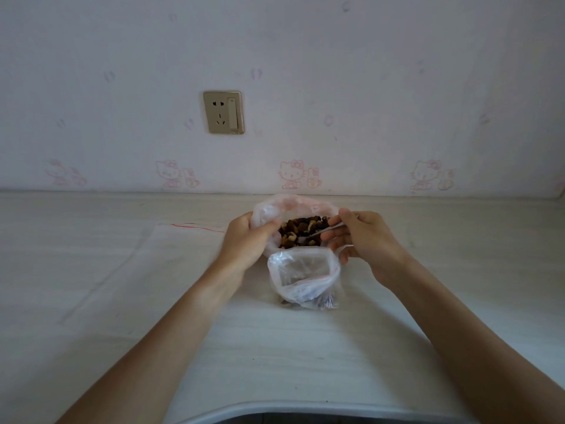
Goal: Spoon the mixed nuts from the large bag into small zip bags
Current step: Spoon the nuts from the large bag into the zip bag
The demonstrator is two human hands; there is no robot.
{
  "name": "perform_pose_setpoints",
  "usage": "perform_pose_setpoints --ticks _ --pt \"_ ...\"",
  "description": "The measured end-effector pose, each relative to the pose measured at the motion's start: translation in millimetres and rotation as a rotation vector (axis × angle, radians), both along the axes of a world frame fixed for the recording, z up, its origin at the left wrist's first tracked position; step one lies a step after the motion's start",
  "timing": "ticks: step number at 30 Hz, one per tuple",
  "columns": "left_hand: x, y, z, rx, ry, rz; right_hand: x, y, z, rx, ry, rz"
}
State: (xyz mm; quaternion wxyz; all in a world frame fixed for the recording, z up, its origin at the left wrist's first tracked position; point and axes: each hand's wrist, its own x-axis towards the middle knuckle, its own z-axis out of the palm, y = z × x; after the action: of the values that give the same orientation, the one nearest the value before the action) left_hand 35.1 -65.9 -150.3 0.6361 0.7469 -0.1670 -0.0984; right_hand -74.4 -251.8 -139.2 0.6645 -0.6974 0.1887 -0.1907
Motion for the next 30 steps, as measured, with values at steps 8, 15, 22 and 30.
perform_pose_setpoints --ticks 8,15,22,30 --pt "1.3 -1.0 -1.7 -0.035 -0.003 -0.029 -2.5 0.4 0.6 0.070 -0.003 -0.002" --pt "1.6 1.8 -1.4 -0.041 -0.011 -0.026 -2.3 -1.5 3.9 0.095 -0.022 -0.056" --pt "2.3 4.9 0.1 0.017 -0.089 0.015 -3.4 -8.2 7.9 0.097 -0.056 -0.129" --pt "7.3 21.6 2.9 0.232 -0.303 0.030 -9.9 -13.6 14.8 0.178 -0.182 -0.060"
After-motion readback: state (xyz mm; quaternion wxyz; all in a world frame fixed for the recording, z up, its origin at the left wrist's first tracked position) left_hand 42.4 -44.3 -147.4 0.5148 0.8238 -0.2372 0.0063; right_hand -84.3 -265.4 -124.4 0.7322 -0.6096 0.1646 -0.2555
